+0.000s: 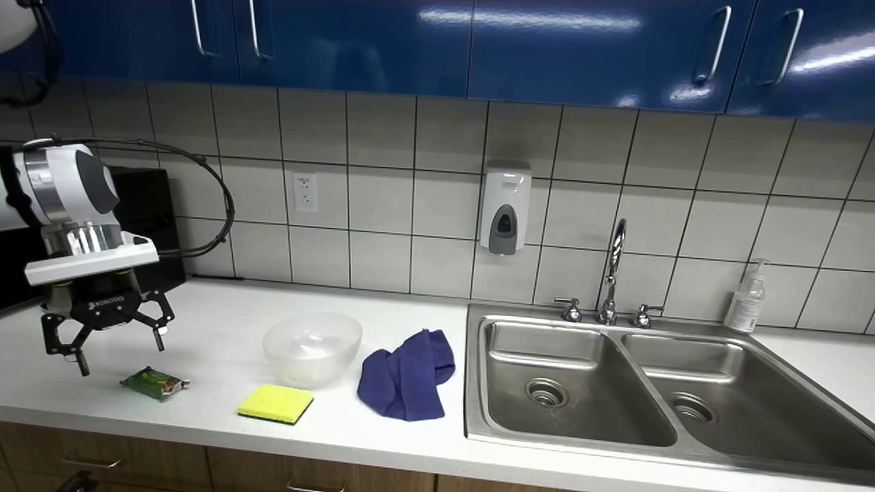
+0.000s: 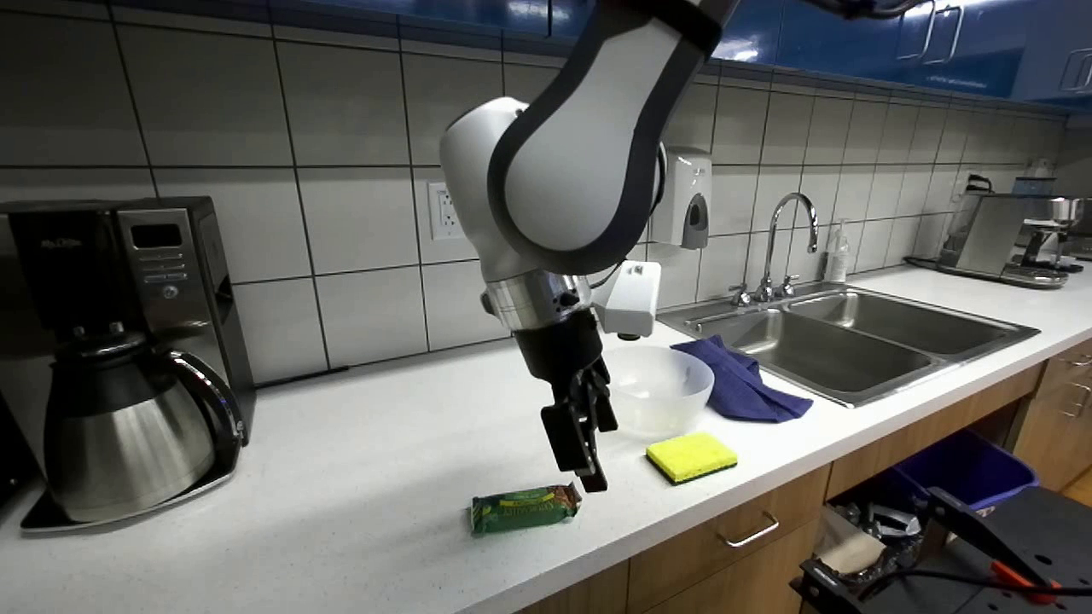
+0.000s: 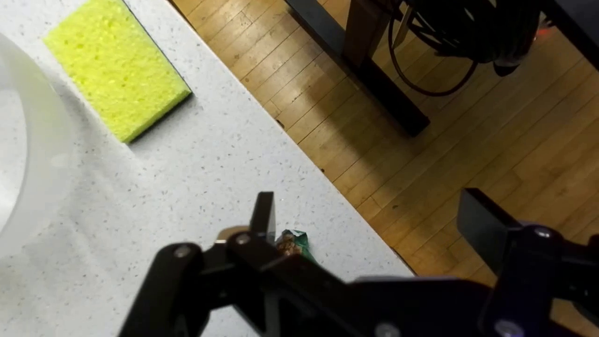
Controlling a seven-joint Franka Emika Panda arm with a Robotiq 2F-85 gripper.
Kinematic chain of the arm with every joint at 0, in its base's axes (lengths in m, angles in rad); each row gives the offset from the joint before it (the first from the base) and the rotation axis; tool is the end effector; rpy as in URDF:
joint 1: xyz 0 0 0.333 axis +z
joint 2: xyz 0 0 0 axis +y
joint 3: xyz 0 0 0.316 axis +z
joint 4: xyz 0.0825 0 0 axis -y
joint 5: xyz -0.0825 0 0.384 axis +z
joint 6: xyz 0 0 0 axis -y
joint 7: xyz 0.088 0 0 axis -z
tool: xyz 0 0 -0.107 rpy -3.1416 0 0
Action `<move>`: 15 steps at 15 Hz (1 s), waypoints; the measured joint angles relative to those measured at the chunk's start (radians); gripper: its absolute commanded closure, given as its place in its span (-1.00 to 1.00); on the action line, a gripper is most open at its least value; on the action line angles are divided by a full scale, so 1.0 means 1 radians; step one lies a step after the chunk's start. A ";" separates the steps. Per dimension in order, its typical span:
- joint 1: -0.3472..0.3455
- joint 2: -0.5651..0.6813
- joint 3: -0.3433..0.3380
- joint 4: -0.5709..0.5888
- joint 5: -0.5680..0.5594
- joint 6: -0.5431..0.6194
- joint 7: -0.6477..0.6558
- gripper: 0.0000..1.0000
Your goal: Put the green packet inside the plastic bowl
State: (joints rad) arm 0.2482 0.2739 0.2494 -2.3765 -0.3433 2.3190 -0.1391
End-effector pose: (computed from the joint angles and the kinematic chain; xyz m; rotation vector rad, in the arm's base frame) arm 0.4128 0.2233 0.1896 2.6178 1.2856 -0.4116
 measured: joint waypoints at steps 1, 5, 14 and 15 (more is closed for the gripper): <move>0.007 0.013 0.000 0.007 -0.004 0.001 -0.011 -1.00; 0.033 0.071 0.001 0.028 -0.012 0.001 -0.050 -1.00; 0.047 0.166 -0.001 0.075 -0.053 0.001 -0.061 -1.00; 0.047 0.166 -0.001 0.076 -0.053 0.001 -0.061 -1.00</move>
State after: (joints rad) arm 0.2951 0.4397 0.2487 -2.3007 -0.3965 2.3203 -0.2005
